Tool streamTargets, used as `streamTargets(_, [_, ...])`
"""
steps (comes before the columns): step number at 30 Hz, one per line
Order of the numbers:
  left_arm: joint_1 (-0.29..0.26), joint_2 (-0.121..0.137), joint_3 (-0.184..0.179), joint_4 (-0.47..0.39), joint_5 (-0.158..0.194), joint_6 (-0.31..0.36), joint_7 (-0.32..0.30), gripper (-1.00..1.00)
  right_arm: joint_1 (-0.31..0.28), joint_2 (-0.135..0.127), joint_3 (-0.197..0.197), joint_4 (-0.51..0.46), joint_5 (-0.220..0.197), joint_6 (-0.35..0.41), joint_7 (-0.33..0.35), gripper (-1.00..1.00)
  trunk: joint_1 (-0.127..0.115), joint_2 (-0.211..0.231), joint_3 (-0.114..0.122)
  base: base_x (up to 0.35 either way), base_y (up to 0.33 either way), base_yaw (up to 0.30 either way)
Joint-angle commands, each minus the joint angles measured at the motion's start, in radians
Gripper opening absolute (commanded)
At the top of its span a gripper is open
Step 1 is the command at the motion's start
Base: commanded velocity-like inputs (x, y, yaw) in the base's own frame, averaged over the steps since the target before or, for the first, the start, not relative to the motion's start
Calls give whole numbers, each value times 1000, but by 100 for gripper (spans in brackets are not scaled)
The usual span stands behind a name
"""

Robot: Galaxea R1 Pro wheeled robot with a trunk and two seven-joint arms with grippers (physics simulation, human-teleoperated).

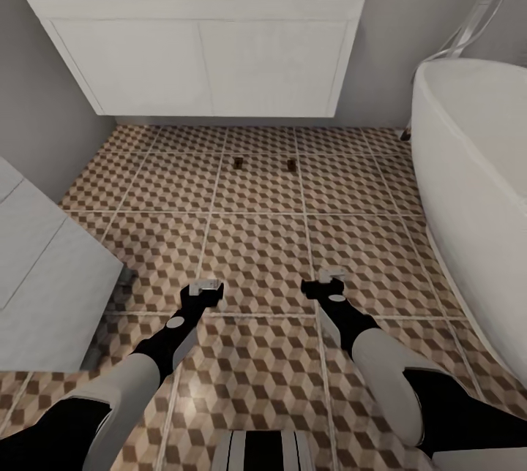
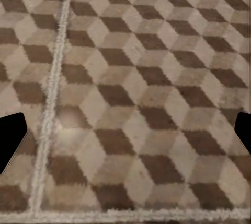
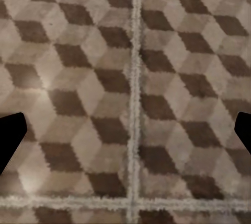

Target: Take the four mousetraps from the cabinet in the bathroom and place them on the bathroom floor. Make sure all four end up on the same floor surface, and ensure that at least two of them are either under or directly next to the same bathroom sink.

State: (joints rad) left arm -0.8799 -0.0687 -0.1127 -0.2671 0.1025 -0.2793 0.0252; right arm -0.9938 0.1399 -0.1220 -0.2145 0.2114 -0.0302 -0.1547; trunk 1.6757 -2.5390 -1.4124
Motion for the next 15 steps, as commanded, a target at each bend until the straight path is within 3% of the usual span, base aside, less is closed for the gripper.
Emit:
streamTargets(1, [-1, 1, -8, 3, 11, -4, 3, 100, -1, 1, -8, 4, 9, -4, -2, 100, -1, 0, 3, 0, 0, 0])
streamTargets(15, [-1, 3, -8, 18, 13, -10, 6, 100, 0, -2, -9, 18, 11, -6, -5, 100, -7, 3, 58, 0, 0, 0])
